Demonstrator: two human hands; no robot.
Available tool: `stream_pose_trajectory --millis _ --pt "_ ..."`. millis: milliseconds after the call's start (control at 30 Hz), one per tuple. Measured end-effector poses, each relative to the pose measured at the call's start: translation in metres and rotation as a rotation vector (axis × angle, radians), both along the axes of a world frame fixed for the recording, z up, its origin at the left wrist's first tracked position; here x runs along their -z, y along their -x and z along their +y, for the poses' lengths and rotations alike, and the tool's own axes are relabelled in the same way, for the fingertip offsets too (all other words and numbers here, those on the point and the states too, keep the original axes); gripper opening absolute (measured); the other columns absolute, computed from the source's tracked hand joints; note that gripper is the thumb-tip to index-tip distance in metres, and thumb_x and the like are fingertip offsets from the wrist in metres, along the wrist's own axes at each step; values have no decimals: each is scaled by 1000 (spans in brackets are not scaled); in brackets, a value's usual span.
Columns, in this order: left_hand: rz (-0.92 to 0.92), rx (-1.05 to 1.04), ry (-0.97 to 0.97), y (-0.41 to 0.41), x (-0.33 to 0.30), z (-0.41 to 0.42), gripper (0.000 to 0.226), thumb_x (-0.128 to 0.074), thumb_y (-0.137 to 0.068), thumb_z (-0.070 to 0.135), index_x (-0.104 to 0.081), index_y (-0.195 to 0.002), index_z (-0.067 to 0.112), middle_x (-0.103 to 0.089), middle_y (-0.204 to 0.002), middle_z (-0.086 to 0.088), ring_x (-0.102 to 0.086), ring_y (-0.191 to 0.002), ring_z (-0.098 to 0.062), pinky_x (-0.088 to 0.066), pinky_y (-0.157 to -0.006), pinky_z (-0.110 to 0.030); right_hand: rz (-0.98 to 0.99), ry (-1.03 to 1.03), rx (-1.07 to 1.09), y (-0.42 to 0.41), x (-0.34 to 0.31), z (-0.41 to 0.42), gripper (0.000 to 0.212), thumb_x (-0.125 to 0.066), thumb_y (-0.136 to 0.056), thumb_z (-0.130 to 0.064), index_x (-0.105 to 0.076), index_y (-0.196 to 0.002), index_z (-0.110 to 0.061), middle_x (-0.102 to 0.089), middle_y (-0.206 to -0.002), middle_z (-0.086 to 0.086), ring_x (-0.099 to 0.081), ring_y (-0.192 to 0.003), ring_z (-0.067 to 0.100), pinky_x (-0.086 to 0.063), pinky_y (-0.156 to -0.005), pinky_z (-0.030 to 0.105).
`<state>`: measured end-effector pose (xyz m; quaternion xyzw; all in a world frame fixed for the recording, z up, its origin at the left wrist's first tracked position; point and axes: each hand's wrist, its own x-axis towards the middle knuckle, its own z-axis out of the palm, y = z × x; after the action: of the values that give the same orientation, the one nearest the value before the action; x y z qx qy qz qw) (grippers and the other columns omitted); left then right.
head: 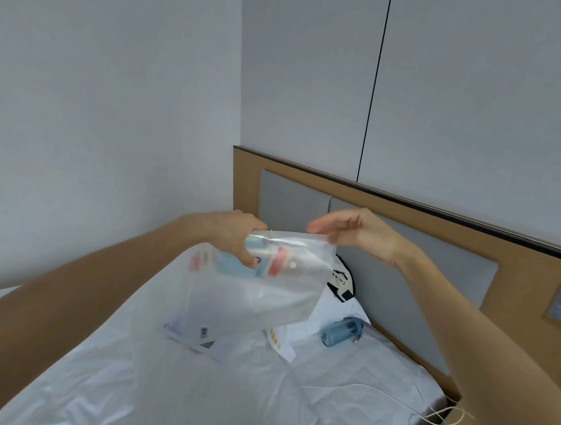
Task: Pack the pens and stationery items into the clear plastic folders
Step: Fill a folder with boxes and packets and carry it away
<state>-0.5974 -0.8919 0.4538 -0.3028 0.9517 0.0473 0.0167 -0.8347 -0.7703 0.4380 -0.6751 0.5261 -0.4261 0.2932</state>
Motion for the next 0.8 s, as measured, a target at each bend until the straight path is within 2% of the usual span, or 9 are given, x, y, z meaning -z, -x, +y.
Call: stream_pose_trajectory --millis 100,167,200,267,333,467,600,700,800 --pt "-30 20 87 13 0 4 43 -73 -77 42 -54 -100 12 -55 -86 0 -52 -80 -21 -38 -64 -31 146 -42 36 -12 0 0 33 -66 -82 3 -68 -107 -19 -69 -103 -13 -63 -92 -7 -45 -82 10" --pt "-42 34 145 21 1 8 40 -72 -77 43 -51 -96 15 -49 -78 7 -50 -78 -20 -36 -62 -30 331 -67 92 -19 2 -4 35 -73 -79 -6 -66 -110 -21 -66 -99 -14 -60 -86 -11 -41 -76 4" --pt "-48 42 167 25 2 10 39 -72 -77 44 -49 -93 17 -47 -76 8 -49 -78 -20 -36 -62 -29 462 -77 136 -22 3 -7 34 -77 -77 -12 -67 -108 -22 -65 -96 -13 -59 -84 -7 -41 -74 6" --pt "-64 59 201 32 4 13 37 -71 -78 45 -45 -90 21 -46 -77 9 -49 -79 -20 -37 -65 -30 694 -100 194 -28 4 -11 29 -80 -74 -22 -66 -99 -18 -65 -92 -4 -59 -84 12 -41 -71 20" --pt "-73 84 224 37 5 15 35 -70 -78 45 -46 -91 23 -49 -81 7 -50 -82 -20 -38 -66 -30 813 -162 203 -35 3 -12 28 -81 -73 -24 -59 -89 -17 -63 -91 3 -56 -86 21 -39 -66 26" --pt "-53 138 227 42 10 16 38 -71 -76 47 -54 -101 24 -55 -83 8 -53 -83 -20 -40 -65 -30 871 -266 169 -48 1 -14 34 -82 -70 -23 -60 -94 -13 -68 -95 8 -61 -86 24 -44 -69 30" --pt "-24 121 155 38 14 12 41 -73 -74 47 -54 -98 19 -52 -72 8 -52 -72 -19 -38 -62 -31 907 -288 184 -52 3 -21 30 -82 -68 -28 -61 -85 -15 -69 -80 8 -55 -59 13 -39 -53 24" --pt "7 108 73 33 18 7 42 -74 -73 47 -54 -97 20 -60 -85 0 -56 -77 -22 -43 -65 -34 936 -264 187 -54 3 -28 29 -84 -64 -28 -57 -70 -20 -65 -68 3 -54 -54 13 -39 -52 25" --pt "39 75 108 25 22 6 48 -72 -73 52 -51 -108 27 -61 -95 6 -58 -87 -22 -49 -75 -38 974 -278 195 -55 0 -34 30 -85 -60 -28 -57 -67 -18 -63 -64 2 -55 -56 17 -41 -56 27"
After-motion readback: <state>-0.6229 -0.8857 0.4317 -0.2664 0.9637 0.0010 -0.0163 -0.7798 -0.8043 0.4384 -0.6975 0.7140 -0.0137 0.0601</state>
